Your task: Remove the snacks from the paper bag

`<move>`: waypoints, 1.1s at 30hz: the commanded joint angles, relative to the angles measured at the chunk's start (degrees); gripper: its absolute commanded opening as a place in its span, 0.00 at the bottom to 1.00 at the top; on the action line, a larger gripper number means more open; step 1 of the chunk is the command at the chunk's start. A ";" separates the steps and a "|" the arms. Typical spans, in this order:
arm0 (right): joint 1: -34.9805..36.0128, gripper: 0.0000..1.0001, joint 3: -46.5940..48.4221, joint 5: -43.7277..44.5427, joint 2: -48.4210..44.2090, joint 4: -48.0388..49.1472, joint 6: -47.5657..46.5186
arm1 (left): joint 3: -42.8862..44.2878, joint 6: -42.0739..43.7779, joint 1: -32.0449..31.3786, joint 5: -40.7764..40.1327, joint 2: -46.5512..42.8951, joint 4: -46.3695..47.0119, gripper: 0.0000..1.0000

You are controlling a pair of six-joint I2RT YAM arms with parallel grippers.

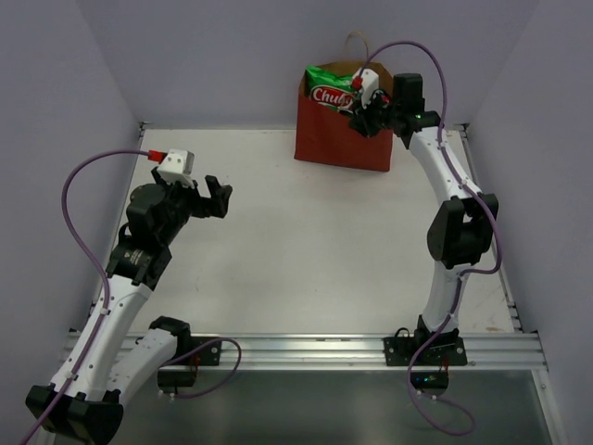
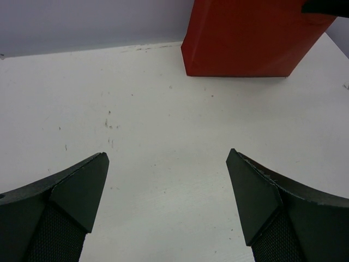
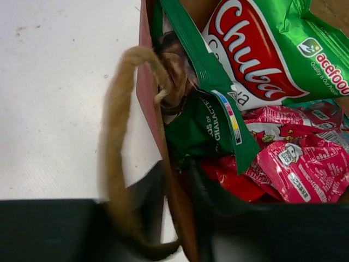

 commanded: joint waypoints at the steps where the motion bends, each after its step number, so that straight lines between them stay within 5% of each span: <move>1: -0.13 0.18 0.94 -0.95 -0.54 -0.72 -0.93 | 0.05 0.30 -0.13 0.85 -0.36 2.36 1.00; 5: 0.57 0.00 -2.39 -1.39 -4.49 -0.11 0.65 | 1.11 0.04 -0.13 1.11 -0.45 1.83 1.00; 14: 9.34 0.00 -14.51 10.45 -19.15 1.04 9.09 | 3.57 -0.05 -0.13 0.58 -1.23 -1.24 1.00; 20: 21.99 0.00 -22.43 23.56 -26.46 2.18 20.41 | 6.03 0.48 -0.13 -0.03 -3.08 -5.02 1.00; 31: 39.94 0.00 -24.21 35.88 -26.21 -2.21 40.81 | 8.40 2.06 -0.13 -3.02 -5.72 -10.21 1.00; 33: 40.82 0.09 -22.36 35.79 -25.77 -3.70 41.79 | 8.76 2.15 -0.13 -3.02 -5.63 -10.74 1.00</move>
